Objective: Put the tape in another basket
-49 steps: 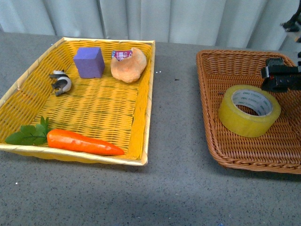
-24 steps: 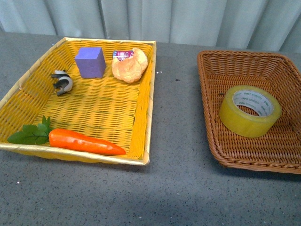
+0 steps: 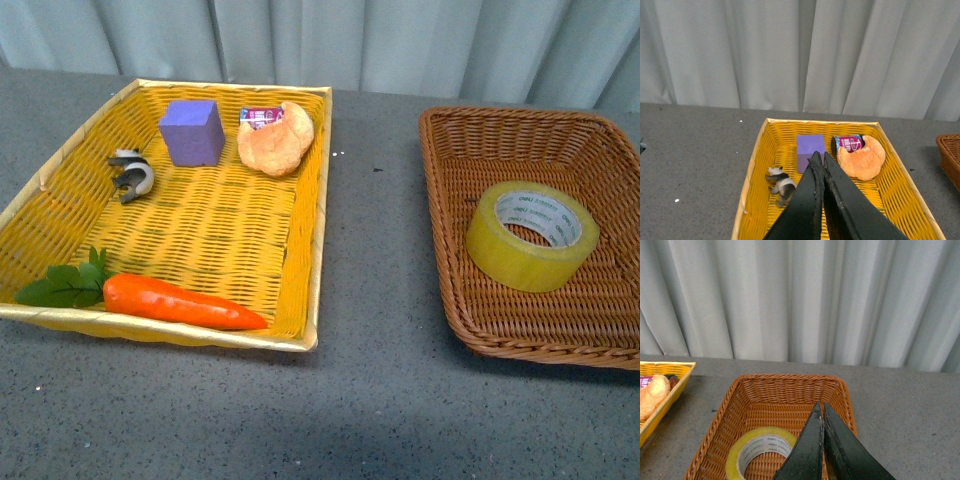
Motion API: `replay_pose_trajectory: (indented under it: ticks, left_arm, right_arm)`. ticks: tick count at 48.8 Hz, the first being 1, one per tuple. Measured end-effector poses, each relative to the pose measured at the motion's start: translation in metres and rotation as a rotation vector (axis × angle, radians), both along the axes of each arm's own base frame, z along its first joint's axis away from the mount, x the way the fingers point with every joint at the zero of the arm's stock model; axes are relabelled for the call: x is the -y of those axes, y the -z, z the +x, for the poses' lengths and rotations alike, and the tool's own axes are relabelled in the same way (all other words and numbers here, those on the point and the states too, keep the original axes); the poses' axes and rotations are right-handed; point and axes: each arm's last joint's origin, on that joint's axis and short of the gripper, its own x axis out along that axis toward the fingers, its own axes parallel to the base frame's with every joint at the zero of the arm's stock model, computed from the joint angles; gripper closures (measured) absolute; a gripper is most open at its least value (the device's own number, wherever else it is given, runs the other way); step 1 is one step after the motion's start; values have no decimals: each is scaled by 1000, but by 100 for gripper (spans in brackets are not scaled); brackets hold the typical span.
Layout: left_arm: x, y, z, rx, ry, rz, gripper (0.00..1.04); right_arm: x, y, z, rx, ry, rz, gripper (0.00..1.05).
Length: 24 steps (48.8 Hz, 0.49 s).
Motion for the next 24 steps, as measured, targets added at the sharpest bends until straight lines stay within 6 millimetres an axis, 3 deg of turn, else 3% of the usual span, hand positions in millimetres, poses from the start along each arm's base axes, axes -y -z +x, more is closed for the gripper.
replay_pose_trajectory:
  ticks: [15, 24]
  left_arm:
    - [-14, 18, -45, -14, 0, 0, 101]
    - [-14, 16, -63, -3, 2, 0, 101]
  right_arm:
    - [0, -1, -37, 2, -1, 1, 104]
    - [0, -1, -53, 4, -1, 1, 104]
